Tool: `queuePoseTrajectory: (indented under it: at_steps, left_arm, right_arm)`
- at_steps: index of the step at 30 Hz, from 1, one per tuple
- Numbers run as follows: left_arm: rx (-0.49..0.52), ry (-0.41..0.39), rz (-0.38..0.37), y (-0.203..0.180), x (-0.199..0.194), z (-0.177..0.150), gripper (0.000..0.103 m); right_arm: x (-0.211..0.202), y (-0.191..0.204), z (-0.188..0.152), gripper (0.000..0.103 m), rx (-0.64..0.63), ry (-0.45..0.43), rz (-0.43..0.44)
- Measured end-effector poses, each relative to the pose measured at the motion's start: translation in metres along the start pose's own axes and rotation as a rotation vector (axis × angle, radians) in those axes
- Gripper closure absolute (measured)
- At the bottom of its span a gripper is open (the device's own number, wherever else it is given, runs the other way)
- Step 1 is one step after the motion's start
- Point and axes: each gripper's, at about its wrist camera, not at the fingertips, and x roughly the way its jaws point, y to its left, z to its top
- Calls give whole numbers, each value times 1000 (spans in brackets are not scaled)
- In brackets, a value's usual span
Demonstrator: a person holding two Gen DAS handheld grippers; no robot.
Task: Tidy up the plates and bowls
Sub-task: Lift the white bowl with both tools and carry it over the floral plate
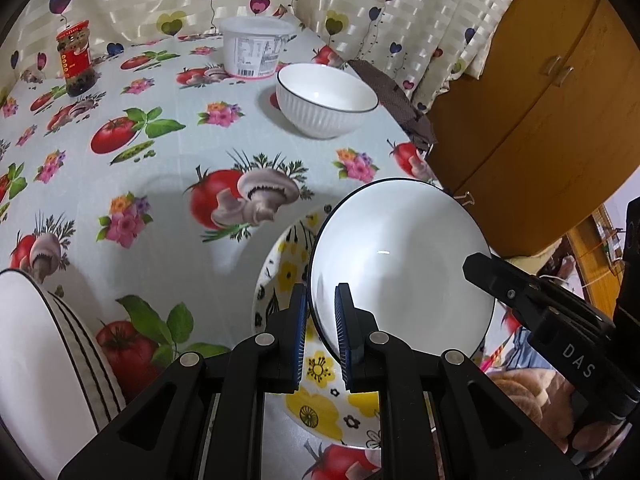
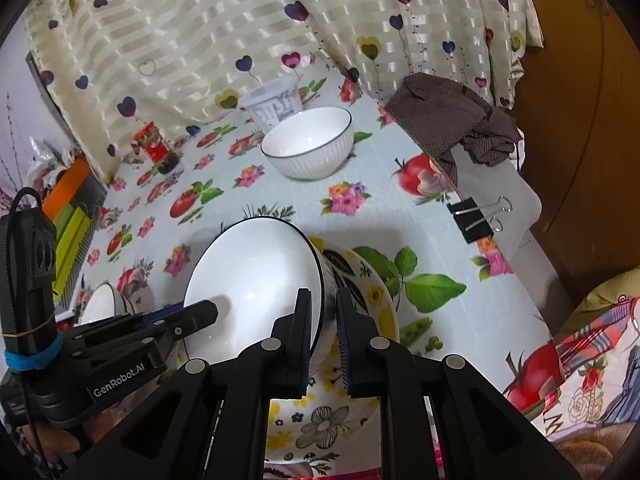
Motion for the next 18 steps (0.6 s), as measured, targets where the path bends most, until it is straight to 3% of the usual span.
queuePoseTrajectory:
  at_steps: [18]
  left_arm:
    - [4,5,11,-7,-4,-12,89]
  right_arm:
    - [5,-12,-17,90,25,36,11]
